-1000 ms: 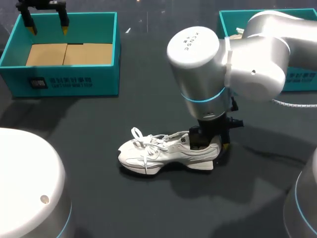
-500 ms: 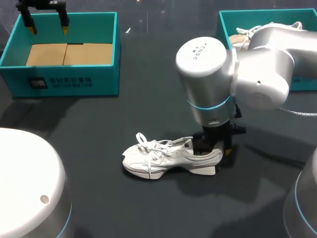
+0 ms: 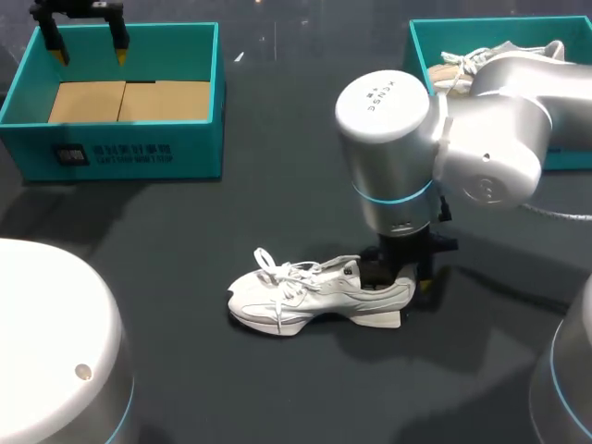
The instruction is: Take the shoe out of the shoebox, open the shoe tongue, remove and reinsert the insole, then place the shoe into the shoebox
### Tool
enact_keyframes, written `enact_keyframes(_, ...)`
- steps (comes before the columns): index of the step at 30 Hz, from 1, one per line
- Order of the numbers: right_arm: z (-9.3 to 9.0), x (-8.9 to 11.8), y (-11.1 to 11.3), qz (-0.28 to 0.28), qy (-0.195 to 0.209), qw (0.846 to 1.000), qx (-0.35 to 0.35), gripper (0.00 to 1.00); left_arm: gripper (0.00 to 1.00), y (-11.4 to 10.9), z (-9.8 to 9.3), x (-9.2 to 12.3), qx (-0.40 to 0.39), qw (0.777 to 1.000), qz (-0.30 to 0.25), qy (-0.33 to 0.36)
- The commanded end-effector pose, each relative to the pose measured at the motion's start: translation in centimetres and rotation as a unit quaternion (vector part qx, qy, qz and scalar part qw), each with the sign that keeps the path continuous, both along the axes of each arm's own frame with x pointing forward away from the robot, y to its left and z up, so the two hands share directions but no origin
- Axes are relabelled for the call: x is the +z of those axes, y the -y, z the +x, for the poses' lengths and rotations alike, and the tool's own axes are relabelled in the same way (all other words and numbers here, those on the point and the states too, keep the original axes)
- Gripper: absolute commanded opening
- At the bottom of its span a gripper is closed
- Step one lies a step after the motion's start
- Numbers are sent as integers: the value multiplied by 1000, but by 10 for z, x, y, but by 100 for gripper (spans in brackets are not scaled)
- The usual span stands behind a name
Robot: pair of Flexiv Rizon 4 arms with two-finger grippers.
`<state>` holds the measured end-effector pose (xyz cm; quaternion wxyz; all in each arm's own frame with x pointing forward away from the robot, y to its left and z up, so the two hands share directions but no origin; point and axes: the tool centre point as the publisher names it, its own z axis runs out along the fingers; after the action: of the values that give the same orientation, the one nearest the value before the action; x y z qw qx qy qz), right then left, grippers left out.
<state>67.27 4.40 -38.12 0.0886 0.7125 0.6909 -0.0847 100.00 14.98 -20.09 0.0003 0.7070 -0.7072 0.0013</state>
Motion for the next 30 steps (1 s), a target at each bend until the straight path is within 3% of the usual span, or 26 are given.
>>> enact_keyframes(1, 0, -3, 1, 5, -1, 1000, 2, 42, 100, 0, 0, 0, 0, 1000, 0, 0)
enact_keyframes(3, 1, -1, 1, 7, 0, 1000, 5, 49, 100, 0, 0, 0, 0, 1000, 0, 0)
enact_keyframes(4, 2, 1, 1, 9, 0, 1000, 7, 63, 100, 0, 0, 0, 0, 1000, 0, 0)
enact_keyframes(6, 2, 7, 1, 14, 1, 1000, 8, 100, 100, 0, 0, 0, 0, 1000, 0, 0)
enact_keyframes(14, 7, 50, 7, 49, -5, 998, 30, 100, 100, 0, 0, 0, 0, 1000, 0, 0)
enact_keyframes(17, 9, 68, 12, 94, 7, 993, 73, 100, 100, 0, 0, 0, 0, 1000, 0, 0)
enact_keyframes(19, 10, 81, 18, 138, 25, 984, 113, 100, 100, 0, 0, 0, 0, 1000, 0, 0)
enact_keyframes(20, 12, 86, 21, 176, 25, 973, 149, 100, 100, 0, 0, 0, 0, 1000, 0, 0)
enact_keyframes(22, 13, 100, 26, 273, 32, 934, 230, 100, 100, 0, 0, 0, 0, 1000, 0, 0)
enact_keyframes(23, 13, 106, 29, 276, 14, 928, 250, 100, 100, 0, 0, 0, 0, 1000, 0, 0)
enact_keyframes(30, 13, 106, 29, 276, 14, 928, 250, 100, 100, 0, 0, 0, 0, 1000, 0, 0)
